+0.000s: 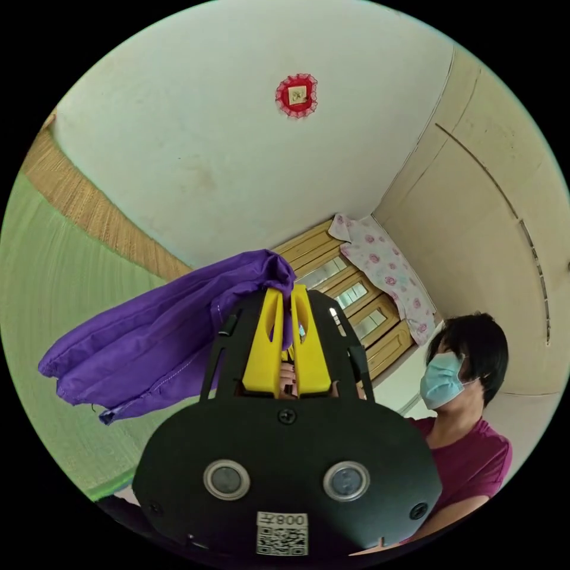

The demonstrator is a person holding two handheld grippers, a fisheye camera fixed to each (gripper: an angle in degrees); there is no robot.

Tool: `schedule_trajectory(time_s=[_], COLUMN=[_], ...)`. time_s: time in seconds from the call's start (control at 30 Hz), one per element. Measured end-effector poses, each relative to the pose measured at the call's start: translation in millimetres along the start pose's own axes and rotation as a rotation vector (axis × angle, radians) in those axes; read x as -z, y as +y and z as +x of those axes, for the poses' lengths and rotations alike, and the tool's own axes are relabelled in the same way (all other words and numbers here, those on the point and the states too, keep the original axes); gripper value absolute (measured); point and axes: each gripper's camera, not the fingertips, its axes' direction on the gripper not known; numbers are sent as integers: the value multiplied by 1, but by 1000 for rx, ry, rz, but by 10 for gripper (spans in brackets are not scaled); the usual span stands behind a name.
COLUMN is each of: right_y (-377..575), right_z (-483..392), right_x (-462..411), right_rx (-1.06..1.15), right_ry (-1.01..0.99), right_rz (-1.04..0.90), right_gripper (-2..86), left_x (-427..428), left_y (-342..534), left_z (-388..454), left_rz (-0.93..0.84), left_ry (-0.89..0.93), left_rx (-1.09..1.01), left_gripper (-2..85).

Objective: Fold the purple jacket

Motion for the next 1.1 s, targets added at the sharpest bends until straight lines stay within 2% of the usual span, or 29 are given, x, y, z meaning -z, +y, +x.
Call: schedule_trajectory(time_s=[0.23, 0.47, 0.63, 0.77, 0.87, 0.93, 1.1], right_y=[-123, -192, -161, -76, -16, 8, 18], right_z=[20, -48, -56, 5, 55, 71, 83], right_x=[139, 320, 429, 510, 553, 572, 611], right_rx=[56, 107, 39, -163, -310, -334, -295], right_ry=[161, 323, 461, 504, 484, 447, 415], right_rz=[118, 247, 244, 256, 250, 264, 275], right_gripper=[19, 17, 17, 19, 19, 20, 18], left_x=[-254, -512, -658, -758, -805, -827, -887], left_y=[-137, -214, -168, -69, -23, -14, -31], left_z=[-45, 20, 28, -26, -61, -62, -26], left_rz=[-66, -228, -391, -597, -688, -707, -722], left_ry=[97, 128, 140, 71, 45, 49, 1], left_rx=[-53, -205, -232, -116, -2, -2, -163], left_gripper=[25, 25, 26, 25, 25, 25, 25])
